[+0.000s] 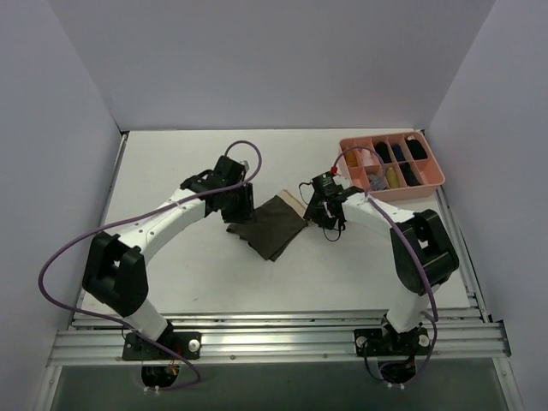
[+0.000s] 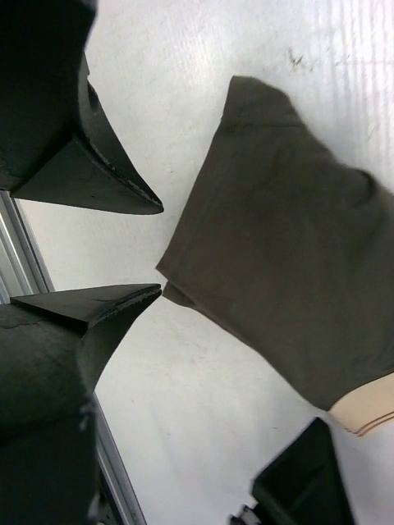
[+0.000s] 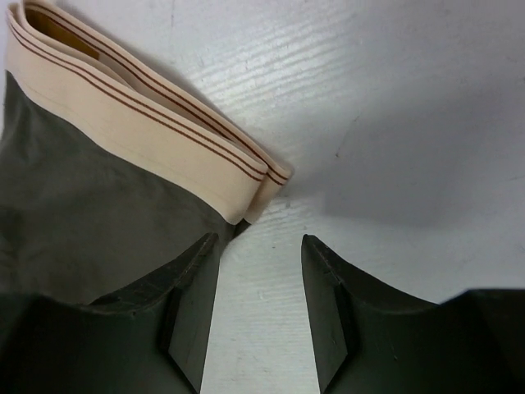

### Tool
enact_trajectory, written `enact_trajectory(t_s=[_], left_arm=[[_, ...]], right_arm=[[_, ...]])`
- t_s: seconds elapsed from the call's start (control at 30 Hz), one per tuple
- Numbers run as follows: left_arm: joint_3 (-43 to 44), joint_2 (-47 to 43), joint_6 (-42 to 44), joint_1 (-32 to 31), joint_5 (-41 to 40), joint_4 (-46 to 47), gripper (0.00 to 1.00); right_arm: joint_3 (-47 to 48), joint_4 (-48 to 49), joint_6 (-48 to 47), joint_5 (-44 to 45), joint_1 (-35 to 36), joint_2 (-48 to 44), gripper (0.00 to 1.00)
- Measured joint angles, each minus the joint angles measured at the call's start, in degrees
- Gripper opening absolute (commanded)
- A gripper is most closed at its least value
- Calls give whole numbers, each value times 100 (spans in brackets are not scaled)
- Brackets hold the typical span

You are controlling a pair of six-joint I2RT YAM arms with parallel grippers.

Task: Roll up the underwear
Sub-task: Fold the underwear

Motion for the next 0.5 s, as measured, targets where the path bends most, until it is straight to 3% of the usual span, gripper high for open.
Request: enact_trajectory(t_s=[0.33, 0.5], left_arm=[[-162, -57, 151, -769, -466, 55, 48], [120, 470, 306, -1123, -704, 63, 48]], right_arm=[[17, 407, 437, 149, 0, 195, 41], [20, 535, 562, 225, 0, 444, 38]])
